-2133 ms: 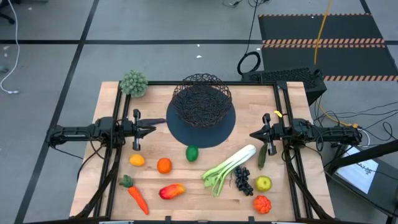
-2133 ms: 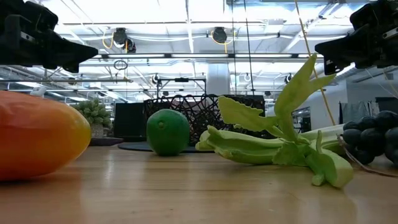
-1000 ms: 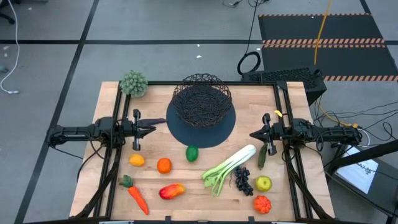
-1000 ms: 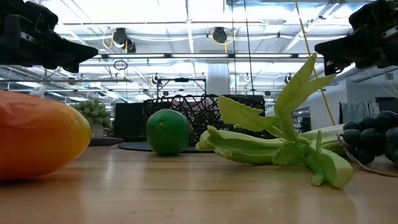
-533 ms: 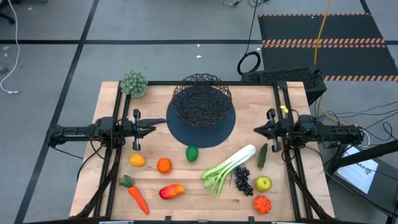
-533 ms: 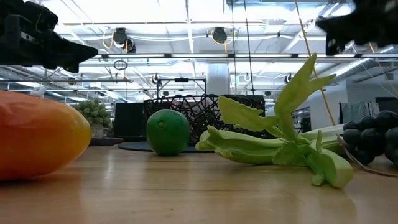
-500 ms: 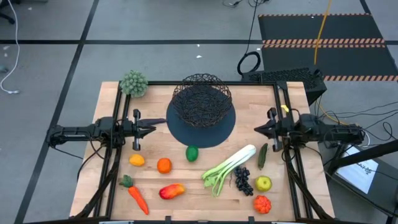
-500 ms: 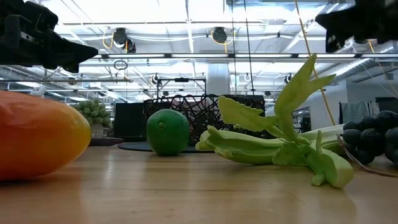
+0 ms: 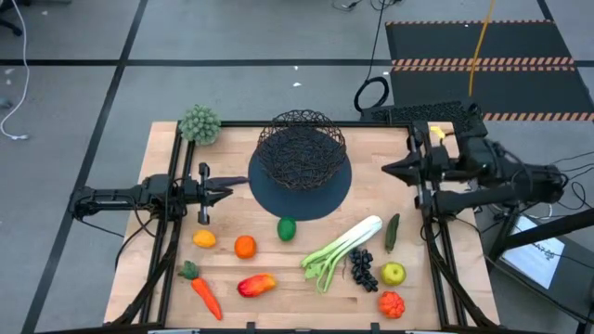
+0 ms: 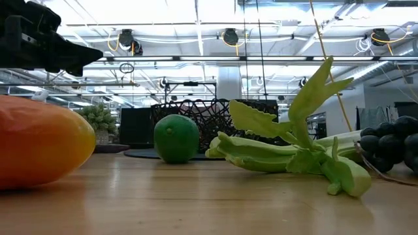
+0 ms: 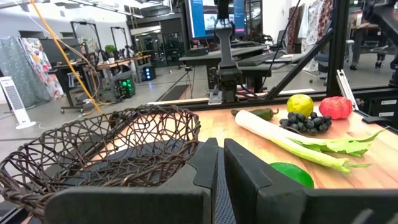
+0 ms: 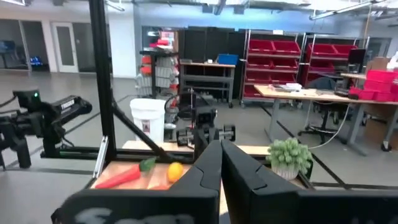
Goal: Build produce basket
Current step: Put the green celery into the wire basket
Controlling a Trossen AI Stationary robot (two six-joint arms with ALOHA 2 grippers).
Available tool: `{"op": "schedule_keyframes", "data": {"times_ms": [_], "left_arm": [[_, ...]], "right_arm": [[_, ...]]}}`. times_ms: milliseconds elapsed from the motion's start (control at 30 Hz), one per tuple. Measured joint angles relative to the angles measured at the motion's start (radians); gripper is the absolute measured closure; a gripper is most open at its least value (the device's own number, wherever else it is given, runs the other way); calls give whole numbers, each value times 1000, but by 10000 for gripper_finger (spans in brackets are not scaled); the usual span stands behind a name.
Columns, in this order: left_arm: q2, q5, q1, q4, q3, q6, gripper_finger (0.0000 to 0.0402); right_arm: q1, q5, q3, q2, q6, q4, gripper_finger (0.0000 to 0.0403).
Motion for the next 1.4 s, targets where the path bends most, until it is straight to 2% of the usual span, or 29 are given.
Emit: {"op": "schedule_keyframes", "data": {"times_ms": [300, 533, 800, 1033, 1400], "left_arm": [[0, 1, 0, 0, 0, 0, 371], [0, 1, 0, 0, 0, 0, 371], [0, 1, 0, 0, 0, 0, 371], [0, 1, 0, 0, 0, 0, 371], [0, 1, 0, 0, 0, 0, 371]], "right_arm": [[0, -2, 494, 309, -1, -357, 403], [0, -3, 715, 466, 45, -492, 403], [0, 2, 747, 528, 153, -526, 403], [0, 50, 747, 546, 276, -585, 403], [0, 47, 747, 546, 278, -582, 403]]}}
